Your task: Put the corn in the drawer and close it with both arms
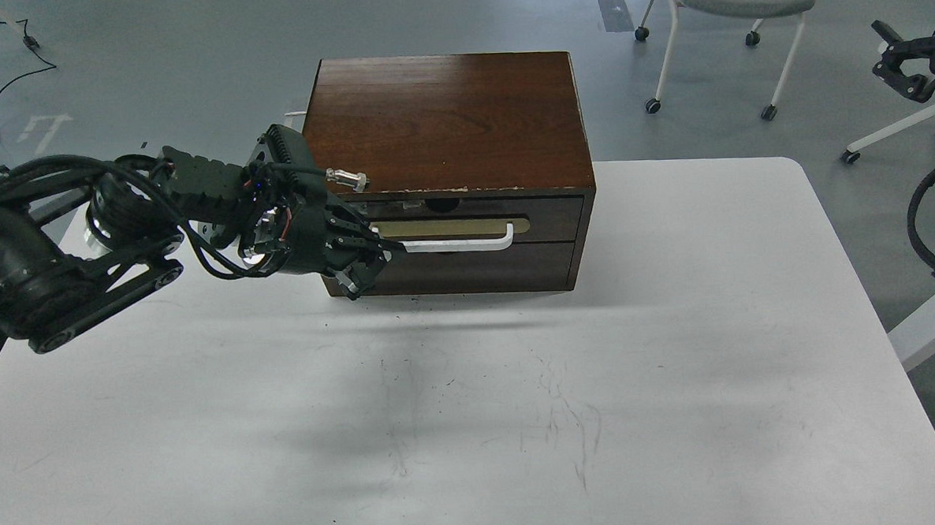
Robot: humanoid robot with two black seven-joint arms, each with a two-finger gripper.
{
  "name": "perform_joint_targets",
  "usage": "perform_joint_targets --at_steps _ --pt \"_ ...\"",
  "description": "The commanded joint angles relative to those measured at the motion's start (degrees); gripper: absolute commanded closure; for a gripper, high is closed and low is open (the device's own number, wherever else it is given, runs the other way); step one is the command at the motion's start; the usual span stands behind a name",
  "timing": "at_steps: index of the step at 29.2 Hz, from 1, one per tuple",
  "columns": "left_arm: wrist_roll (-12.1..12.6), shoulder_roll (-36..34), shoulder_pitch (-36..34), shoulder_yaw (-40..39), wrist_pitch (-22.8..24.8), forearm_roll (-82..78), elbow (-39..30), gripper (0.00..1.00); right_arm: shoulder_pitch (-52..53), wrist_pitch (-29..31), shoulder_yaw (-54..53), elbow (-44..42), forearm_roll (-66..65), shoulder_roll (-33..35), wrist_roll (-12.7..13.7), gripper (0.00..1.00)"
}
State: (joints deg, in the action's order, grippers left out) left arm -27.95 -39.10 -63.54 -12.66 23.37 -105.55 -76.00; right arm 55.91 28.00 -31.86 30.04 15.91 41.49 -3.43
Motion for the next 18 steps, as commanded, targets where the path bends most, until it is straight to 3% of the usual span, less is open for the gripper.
perform_joint_targets --at_steps 1,8,14,18 --pt "-0.1 -1.8 1.0 -3.4 -0.1 22.2 0.1 0.0 0.0 0.0 -0.3 -0.2 0.0 1.4 0.0 0.0" --pt "-0.1 -4.1 1.1 -7.8 0.6 49.0 1.6 0.0 -0.3 0.0 -0.6 -0.6 0.0 1.8 0.0 0.0" --pt "-0.1 -3.3 1.7 -7.8 2.0 76.9 14.7 0.0 -0.8 0.0 -1.5 -0.5 0.8 1.6 -3.1 0.0" --pt "-0.1 0.9 2.2 -8.3 2.9 95.2 30.2 0.0 -1.5 0.0 -2.1 -0.7 1.6 0.3 -3.9 0.0"
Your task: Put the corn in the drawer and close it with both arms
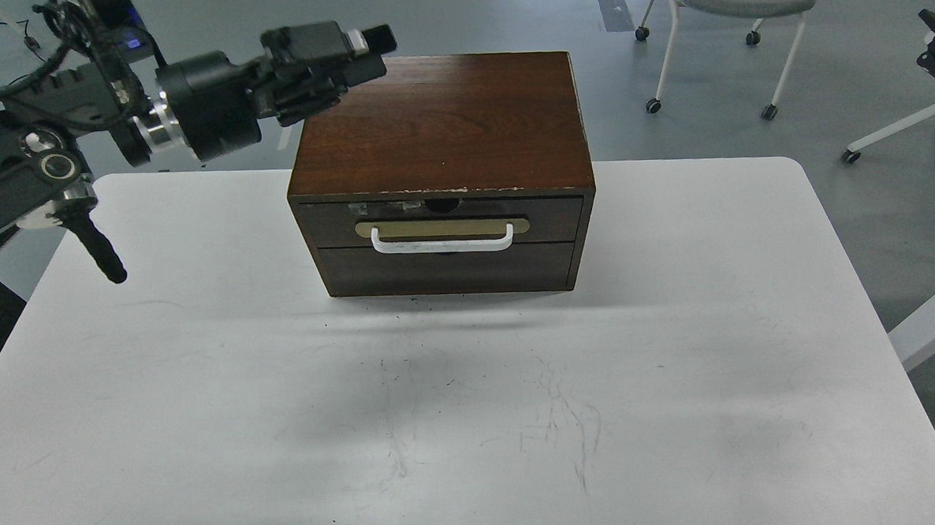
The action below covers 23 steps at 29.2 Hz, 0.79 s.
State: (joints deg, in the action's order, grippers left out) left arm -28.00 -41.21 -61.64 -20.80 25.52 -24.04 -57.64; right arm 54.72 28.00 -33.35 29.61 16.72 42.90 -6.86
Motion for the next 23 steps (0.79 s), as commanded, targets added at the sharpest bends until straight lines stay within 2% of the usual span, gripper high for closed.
perform_joint_targets --at_steps 1,2,5,7,8,9,10,11,13,14,23 --pt "0.0 3.6 0.4 -0.2 1.5 15.8 14.5 0.0 -0.4 0.0 -0.8 -0.4 1.6 -1.5 -0.4 0.0" --pt "0.0 4.0 0.5 -0.2 2.3 17.7 17.4 0.0 -0.5 0.0 -1.1 -0.5 3.0 -1.7 -0.3 0.0" --pt "0.0 8.3 0.7 -0.5 2.5 25.7 31.5 0.0 -2.2 0.0 -1.2 -0.5 12.6 -3.7 -0.1 0.0" --pt "0.0 10.6 0.8 -1.8 2.5 30.1 37.0 0.0 -2.8 0.0 -1.3 -0.7 15.8 -4.8 -0.2 0.0" --pt "0.9 12.9 0.9 -3.6 2.5 34.7 41.4 0.0 -3.6 0.0 -1.4 -1.2 18.1 -5.9 -0.3 0.0" --pt "2.2 13.8 1.2 -4.2 2.5 36.5 42.9 0.0 -3.9 0.0 -1.4 -1.6 18.9 -6.5 -0.3 0.0" --pt "4.4 15.0 2.0 -5.0 2.5 39.0 45.1 0.0 -4.6 0.0 -1.8 -2.3 19.5 -8.0 -0.4 0.0" --pt "4.4 15.0 2.0 -5.0 2.5 39.0 45.2 0.0 -4.6 0.0 -1.8 -2.3 19.5 -8.0 -0.4 0.0" --pt "8.6 15.9 4.8 -6.6 2.5 41.5 46.7 0.0 -6.2 0.0 -4.1 -4.1 19.6 -11.6 -0.3 0.0" --pt "9.3 16.1 6.1 -7.2 2.5 41.7 46.7 0.0 -6.9 0.0 -4.4 -4.2 19.6 -12.7 -0.3 0.0" --pt "9.4 19.2 12.9 -8.8 2.5 41.7 46.8 0.0 -10.0 0.0 -5.2 -6.8 19.5 -17.1 -0.5 0.0"
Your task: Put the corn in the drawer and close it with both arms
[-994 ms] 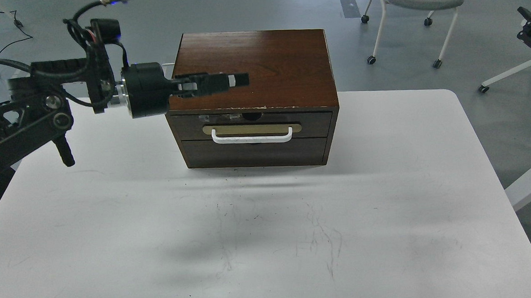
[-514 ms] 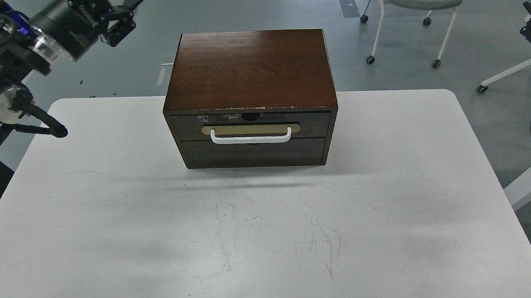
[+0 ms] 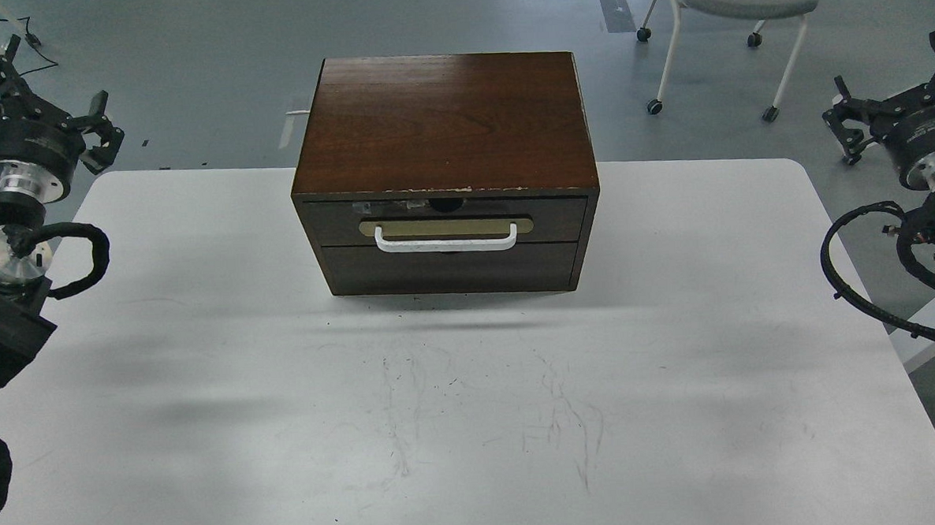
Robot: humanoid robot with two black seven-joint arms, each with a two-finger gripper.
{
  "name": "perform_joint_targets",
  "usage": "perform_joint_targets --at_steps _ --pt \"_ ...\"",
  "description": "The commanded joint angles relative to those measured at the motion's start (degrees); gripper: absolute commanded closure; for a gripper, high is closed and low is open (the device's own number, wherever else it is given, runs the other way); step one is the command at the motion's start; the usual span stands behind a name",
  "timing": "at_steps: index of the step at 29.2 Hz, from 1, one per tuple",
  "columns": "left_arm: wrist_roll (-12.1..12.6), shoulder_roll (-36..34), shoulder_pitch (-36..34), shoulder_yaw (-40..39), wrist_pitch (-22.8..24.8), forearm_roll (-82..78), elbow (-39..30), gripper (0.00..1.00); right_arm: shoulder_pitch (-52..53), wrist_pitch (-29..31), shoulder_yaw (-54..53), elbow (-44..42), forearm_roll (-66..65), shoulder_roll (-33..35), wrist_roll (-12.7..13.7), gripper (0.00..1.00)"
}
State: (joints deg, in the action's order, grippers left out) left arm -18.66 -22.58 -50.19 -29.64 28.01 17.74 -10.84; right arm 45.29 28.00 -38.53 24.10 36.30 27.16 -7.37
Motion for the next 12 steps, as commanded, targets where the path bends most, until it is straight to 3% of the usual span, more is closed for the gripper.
perform_joint_targets --at_steps 1,12 --pt "0.0 0.9 1.9 0.1 0.0 -0.1 0.0 0.0 -0.9 0.0 -0.1 -1.3 -0.1 -1.9 0.0 0.0" --pt "-0.3 2.6 2.2 -0.1 0.0 0.0 0.0 0.0 -0.9 0.0 0.9 -2.0 -1.0 -4.3 -0.4 0.0"
